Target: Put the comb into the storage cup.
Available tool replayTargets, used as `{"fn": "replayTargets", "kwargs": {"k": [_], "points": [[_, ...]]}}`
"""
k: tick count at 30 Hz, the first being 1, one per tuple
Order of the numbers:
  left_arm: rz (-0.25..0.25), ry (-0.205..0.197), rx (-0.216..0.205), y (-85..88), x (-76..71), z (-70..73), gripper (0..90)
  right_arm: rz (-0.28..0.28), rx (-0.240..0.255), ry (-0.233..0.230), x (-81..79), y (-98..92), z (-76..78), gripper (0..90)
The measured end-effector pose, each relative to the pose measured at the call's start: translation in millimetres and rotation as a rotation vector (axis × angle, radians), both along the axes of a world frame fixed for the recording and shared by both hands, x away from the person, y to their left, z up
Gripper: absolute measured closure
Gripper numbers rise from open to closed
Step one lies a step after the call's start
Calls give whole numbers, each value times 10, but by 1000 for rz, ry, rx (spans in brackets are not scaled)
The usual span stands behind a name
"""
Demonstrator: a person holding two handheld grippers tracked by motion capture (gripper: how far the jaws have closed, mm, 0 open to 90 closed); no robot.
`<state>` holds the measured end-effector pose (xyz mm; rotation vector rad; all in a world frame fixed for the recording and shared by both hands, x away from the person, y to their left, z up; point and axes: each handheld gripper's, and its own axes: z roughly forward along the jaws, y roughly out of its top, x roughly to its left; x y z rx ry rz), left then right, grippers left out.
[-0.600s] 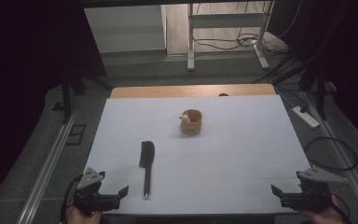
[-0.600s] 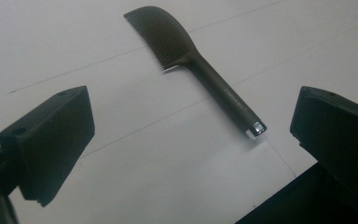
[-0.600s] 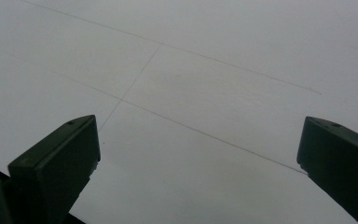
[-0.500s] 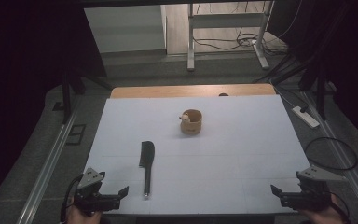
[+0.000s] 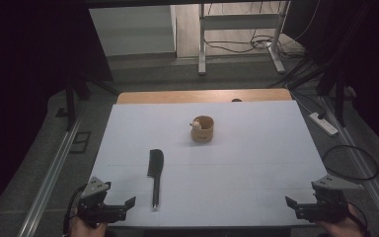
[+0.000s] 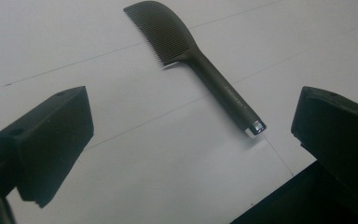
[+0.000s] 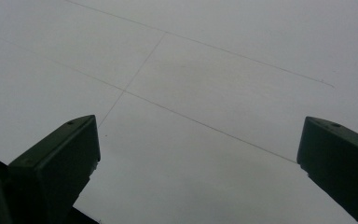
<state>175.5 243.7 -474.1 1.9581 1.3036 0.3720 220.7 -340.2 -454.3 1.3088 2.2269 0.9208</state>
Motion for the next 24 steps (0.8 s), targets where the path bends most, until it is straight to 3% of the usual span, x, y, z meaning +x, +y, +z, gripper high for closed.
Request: {"fn": "replayTargets", "kwargs": {"k": [14,24], "points": [[-53,15,-26,-26,49,12,2,0,-3,14,14,4,-7,0],[-50,5,-2,-55,82,22,0,-2,-5,12,13,5,-7,0]]}}
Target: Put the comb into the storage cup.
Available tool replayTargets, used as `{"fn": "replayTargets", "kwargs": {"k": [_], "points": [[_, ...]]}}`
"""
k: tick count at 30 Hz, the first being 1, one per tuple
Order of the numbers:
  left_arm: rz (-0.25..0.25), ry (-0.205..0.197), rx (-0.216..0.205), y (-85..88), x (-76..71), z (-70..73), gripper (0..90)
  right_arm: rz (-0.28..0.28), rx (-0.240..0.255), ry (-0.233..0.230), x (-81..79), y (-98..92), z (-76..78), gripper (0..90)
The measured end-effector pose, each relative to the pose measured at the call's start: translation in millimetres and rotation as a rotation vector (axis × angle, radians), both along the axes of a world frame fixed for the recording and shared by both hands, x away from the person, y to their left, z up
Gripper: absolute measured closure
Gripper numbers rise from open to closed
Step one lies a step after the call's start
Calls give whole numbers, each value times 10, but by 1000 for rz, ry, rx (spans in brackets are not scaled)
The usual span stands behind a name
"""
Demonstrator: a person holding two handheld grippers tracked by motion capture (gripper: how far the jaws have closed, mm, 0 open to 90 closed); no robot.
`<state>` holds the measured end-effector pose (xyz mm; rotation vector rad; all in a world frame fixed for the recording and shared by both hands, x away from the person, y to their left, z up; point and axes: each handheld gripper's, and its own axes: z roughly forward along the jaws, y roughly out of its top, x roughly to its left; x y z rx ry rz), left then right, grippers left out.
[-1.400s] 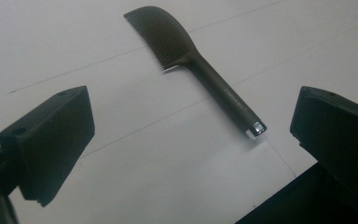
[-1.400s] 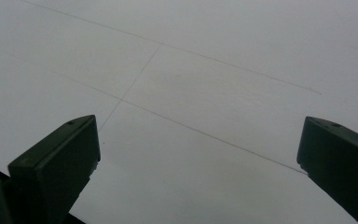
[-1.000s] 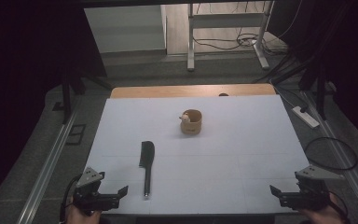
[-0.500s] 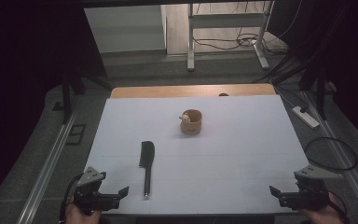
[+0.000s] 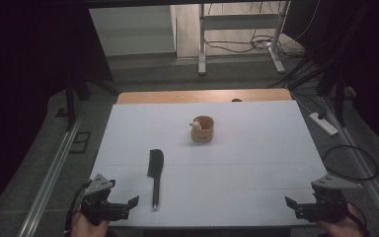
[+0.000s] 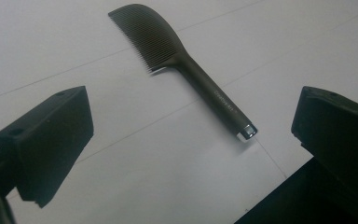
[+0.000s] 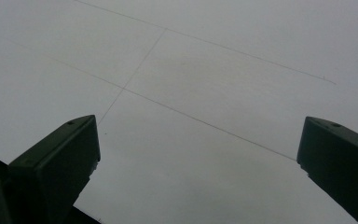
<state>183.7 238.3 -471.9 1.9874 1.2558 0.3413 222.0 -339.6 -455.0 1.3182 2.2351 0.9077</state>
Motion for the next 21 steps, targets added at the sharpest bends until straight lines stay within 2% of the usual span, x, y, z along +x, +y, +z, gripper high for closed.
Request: {"fn": "replayTargets", "kwargs": {"k": [7,21], "points": [[-3,11,-30,-25,42,3,0,1,-5,1,1,3,0,0],[-49,49,-22,-176,216,18,0,6,-9,4,5,9,-5,0]]}}
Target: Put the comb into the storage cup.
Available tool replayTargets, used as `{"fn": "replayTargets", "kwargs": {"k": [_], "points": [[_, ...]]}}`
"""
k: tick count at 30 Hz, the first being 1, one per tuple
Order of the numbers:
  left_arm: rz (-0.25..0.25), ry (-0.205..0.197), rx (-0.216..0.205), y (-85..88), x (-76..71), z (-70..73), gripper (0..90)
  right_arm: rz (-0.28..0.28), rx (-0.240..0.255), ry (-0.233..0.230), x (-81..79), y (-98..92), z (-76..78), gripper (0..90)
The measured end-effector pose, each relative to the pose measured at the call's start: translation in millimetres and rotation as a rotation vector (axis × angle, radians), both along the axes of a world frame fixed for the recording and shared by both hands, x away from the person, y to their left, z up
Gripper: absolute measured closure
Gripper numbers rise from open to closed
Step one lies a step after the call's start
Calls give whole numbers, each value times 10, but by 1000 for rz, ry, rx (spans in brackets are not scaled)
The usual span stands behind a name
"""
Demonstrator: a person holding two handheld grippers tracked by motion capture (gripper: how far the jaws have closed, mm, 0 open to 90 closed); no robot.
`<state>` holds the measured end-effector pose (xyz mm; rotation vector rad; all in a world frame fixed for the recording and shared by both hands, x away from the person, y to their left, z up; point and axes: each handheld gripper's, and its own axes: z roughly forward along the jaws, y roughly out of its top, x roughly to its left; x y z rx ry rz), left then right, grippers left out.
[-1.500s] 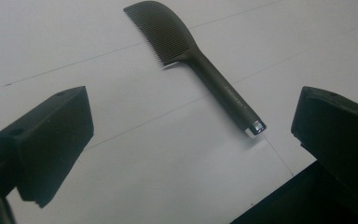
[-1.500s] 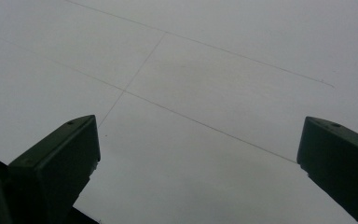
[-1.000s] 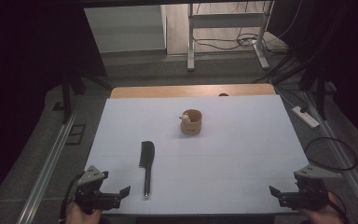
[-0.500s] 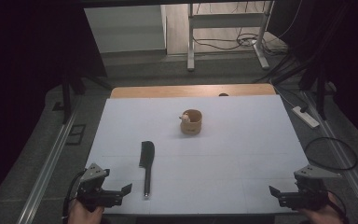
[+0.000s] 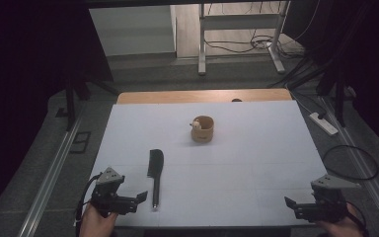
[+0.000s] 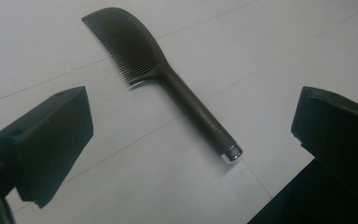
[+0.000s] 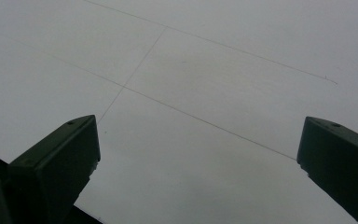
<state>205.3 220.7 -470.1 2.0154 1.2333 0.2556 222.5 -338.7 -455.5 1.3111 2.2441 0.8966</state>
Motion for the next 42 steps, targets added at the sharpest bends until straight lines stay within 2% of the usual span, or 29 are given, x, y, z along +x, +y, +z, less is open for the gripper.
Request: {"fn": "replayTargets", "kwargs": {"k": [5,24,33,42], "points": [[-6,5,13,-50,45,-10,0,2,2,0,0,3,-2,0],[-57,27,8,-245,258,13,0,7,-3,5,3,9,-4,0],[-59,49,30,-327,343,27,0,11,-8,7,4,13,-5,0],[-107,68,53,-427,450,5,0,14,-10,10,6,17,-8,0]]}}
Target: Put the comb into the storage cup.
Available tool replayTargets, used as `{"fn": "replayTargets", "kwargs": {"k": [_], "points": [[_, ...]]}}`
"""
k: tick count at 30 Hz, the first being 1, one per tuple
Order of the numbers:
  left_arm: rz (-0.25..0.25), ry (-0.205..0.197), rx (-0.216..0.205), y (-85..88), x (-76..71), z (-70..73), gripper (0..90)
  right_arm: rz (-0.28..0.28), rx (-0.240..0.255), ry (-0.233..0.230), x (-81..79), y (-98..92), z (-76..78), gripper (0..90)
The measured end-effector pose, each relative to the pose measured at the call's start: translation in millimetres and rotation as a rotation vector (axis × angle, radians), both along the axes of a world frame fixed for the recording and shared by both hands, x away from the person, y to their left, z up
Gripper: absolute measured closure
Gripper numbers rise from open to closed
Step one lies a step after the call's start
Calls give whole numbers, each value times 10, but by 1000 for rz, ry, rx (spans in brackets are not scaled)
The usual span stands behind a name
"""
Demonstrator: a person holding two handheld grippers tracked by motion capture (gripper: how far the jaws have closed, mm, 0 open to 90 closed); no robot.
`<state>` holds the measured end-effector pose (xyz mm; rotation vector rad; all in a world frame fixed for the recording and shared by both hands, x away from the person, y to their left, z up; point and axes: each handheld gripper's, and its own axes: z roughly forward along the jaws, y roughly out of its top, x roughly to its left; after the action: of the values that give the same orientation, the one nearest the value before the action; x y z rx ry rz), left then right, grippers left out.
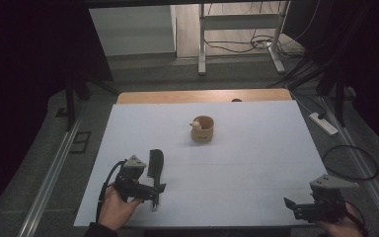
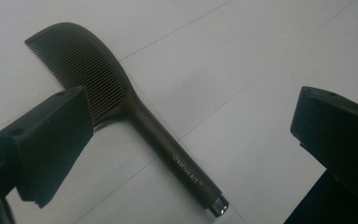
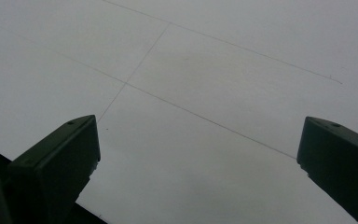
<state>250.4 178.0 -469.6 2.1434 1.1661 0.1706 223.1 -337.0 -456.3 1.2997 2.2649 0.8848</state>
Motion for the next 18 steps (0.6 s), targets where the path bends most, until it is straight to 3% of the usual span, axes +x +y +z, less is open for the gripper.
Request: {"fn": "replayTargets", "kwargs": {"k": [10,18], "points": [[-38,17,22,-116,114,-37,0,1,-4,3,3,2,-2,0],[-87,18,63,-271,211,-67,30,4,-5,6,7,3,-4,0]]}}
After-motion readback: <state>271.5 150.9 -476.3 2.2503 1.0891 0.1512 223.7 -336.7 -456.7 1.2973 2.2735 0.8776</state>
